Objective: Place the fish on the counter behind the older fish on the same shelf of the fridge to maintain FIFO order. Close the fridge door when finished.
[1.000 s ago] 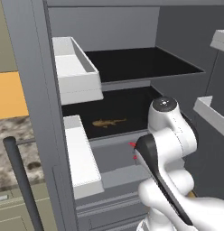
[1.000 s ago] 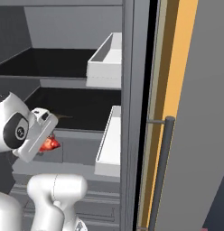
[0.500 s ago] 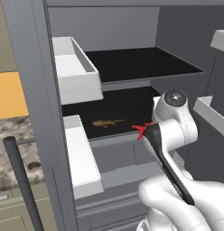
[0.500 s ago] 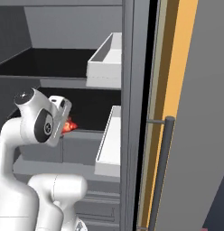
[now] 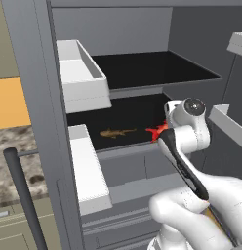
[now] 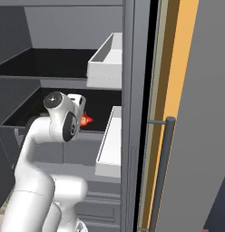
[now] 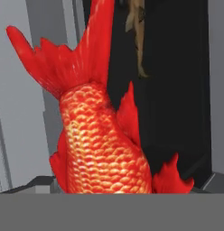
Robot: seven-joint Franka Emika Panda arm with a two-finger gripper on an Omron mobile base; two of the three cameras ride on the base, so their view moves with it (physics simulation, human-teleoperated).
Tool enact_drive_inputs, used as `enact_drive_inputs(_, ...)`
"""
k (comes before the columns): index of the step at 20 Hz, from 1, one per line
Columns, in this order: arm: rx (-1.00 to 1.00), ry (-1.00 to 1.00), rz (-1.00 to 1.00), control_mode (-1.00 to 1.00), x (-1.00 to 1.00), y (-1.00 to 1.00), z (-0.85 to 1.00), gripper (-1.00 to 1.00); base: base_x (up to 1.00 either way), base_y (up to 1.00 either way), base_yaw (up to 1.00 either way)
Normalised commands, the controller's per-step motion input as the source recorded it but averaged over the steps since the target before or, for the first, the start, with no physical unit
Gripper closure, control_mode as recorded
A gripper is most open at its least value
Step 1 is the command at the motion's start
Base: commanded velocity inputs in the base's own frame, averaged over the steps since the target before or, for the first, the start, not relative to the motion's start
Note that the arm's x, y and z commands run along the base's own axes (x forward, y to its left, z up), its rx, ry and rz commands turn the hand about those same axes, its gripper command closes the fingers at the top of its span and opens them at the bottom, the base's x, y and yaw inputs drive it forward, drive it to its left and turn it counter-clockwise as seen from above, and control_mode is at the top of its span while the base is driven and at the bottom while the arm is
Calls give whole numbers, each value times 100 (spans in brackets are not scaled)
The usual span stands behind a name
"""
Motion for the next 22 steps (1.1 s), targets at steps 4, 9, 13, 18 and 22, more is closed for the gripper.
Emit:
enact_drive_inputs(4,1,0,1,-100,82,-3,6,100,0,0,0)
enact_drive_inputs(9,0,0,0,-100,85,1,-12,100,0,0,0)
enact_drive_inputs(13,0,0,0,-100,73,2,-13,100,0,0,0)
enact_drive_inputs(18,0,0,0,-100,70,6,-12,100,0,0,0)
enact_drive_inputs(22,0,-2,0,-100,56,2,-8,100,0,0,0)
